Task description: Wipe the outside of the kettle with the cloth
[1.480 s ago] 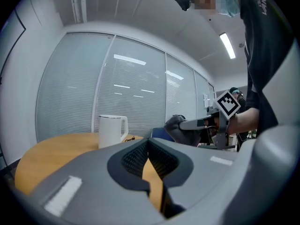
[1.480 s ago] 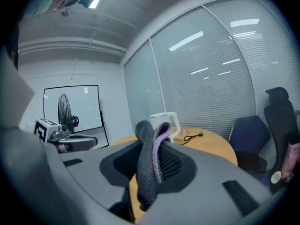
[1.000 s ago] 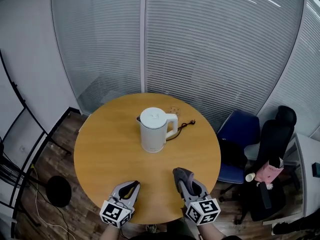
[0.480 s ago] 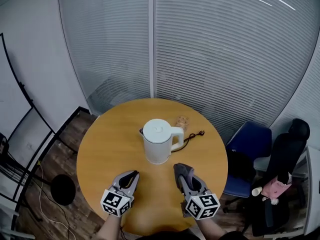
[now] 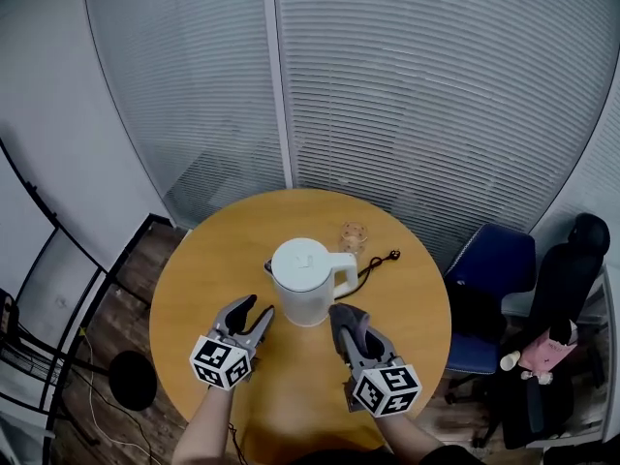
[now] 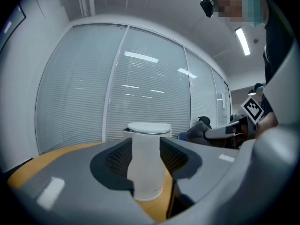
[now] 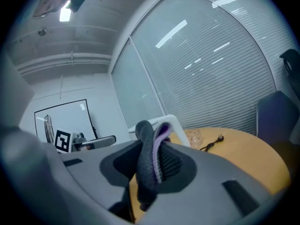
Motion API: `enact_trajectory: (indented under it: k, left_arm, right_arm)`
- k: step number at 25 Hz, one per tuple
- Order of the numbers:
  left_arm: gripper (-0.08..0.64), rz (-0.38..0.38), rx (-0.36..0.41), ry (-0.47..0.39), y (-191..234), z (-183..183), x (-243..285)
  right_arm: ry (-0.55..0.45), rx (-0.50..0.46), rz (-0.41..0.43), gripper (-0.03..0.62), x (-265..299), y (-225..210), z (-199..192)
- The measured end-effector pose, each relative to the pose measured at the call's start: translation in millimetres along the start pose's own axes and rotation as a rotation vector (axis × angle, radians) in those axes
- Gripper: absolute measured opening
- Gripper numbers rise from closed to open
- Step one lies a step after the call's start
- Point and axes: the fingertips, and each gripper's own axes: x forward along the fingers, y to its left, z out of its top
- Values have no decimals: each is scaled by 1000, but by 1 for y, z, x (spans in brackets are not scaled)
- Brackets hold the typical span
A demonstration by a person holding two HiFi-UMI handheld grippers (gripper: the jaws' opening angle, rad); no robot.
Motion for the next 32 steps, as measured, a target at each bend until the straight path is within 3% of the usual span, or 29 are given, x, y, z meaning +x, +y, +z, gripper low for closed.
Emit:
enact_trajectory:
  k: [6,18,23,32]
  left_arm:
    - [255,-85,-71,-41,26,20,31]
    - [302,-306,-274,9,36,21,75]
    - [302,-359,-322,2,31,17,74]
    - [302,-390,-339,26,22,18,67]
  right_arm:
    - [-10,53,-35,91,14,-4,-7]
    - [-147,211,-109,91,33,-17,8]
    - [-218,247,-96,91,41,-14,21]
    - [-217,261,-108,91,57,-24,19]
